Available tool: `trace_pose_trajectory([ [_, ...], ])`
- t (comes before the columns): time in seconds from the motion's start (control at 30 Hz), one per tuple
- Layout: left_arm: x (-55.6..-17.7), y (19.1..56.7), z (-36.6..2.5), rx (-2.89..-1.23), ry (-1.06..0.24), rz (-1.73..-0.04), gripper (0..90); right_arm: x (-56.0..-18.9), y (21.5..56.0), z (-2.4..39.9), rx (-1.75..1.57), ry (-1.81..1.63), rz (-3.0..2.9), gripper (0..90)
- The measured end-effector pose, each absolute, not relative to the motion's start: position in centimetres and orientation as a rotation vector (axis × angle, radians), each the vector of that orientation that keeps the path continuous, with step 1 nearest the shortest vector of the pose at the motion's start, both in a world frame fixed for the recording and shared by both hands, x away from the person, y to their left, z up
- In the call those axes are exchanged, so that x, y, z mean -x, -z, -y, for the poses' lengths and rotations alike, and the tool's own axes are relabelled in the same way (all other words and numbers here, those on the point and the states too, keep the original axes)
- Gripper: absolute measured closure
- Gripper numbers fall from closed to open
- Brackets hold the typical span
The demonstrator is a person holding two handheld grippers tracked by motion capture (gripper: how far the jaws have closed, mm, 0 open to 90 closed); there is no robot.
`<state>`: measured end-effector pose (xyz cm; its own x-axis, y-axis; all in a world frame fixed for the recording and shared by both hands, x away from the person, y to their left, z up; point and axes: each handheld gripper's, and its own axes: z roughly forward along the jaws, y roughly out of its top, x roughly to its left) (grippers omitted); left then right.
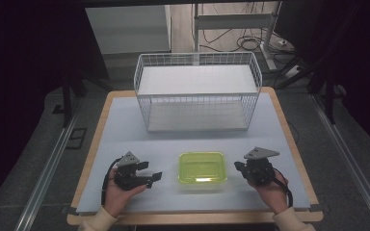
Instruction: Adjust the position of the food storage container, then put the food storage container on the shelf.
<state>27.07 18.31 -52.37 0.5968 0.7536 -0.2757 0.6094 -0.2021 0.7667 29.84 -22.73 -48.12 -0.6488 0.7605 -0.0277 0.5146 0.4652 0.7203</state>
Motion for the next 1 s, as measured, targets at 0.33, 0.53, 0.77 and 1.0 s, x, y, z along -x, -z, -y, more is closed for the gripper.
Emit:
trace_pose_trajectory([
  [0.33, -27.2, 51.7, -18.2, -1.887, -0.154, -1.11, 25.3, -30.0, 47.8, 24.0, -1.121, -1.069, -2.36, 86.2],
  [0.53, -27.5, 51.3, -17.9, -1.878, -0.108, -1.128, 25.7, -30.4, 47.7, 24.6, -1.17, -1.17, -2.391, 71.9],
  [0.77, -28.2, 50.8, -17.3, -1.834, -0.012, -1.153, 25.9, -31.0, 48.0, 24.7, -1.223, -1.238, -2.423, 54.6],
  [1.0, -29.3, 51.2, -15.9, -1.854, 0.089, -1.18, 27.5, -32.2, 48.2, 24.3, -1.278, -1.342, -2.448, 44.0],
])
